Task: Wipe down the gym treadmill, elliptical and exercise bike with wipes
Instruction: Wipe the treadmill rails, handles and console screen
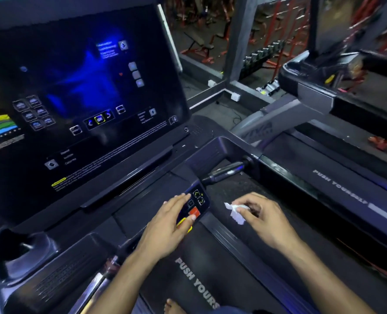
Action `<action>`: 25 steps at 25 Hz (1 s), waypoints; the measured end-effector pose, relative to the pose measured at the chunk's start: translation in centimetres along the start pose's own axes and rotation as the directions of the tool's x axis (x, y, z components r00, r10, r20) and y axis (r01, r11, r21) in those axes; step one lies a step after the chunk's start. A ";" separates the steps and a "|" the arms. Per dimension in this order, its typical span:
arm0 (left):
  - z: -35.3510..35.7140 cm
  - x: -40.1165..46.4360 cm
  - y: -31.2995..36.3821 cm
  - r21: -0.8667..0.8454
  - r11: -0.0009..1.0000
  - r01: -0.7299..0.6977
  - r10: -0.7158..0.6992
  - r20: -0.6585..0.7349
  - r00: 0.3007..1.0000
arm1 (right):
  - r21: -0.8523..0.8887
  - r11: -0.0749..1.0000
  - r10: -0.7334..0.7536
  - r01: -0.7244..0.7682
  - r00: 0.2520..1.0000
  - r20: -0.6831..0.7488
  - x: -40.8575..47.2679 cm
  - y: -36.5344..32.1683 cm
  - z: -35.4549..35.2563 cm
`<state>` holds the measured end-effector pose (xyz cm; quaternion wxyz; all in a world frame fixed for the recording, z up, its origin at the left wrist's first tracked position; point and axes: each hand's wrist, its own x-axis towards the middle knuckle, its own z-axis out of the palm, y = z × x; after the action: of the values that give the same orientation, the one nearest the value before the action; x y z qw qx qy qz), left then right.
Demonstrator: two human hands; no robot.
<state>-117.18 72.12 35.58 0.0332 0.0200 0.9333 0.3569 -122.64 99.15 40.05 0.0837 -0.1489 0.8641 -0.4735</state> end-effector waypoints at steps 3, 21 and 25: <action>3.1 0.6 3.5 0.055 0.995 -0.085 0.081 0.070 0.994 | 0.018 0.999 0.028 -0.026 0.995 -0.092 -3.2 2.1 -3.6; 33.9 -0.4 35.7 -0.049 0.785 -0.617 0.509 0.618 0.599 | 0.378 0.825 0.560 -0.420 0.523 -0.642 -36.0 21.6 -25.0; 36.9 2.4 39.2 -0.118 0.736 -0.666 0.590 0.594 0.547 | 0.334 0.822 0.544 -0.461 0.464 -0.699 -36.8 23.8 -27.4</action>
<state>-116.26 126.05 34.21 0.1928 0.4657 0.8230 0.2619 -100.03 145.38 34.82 -0.1500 0.3327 0.7943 -0.4857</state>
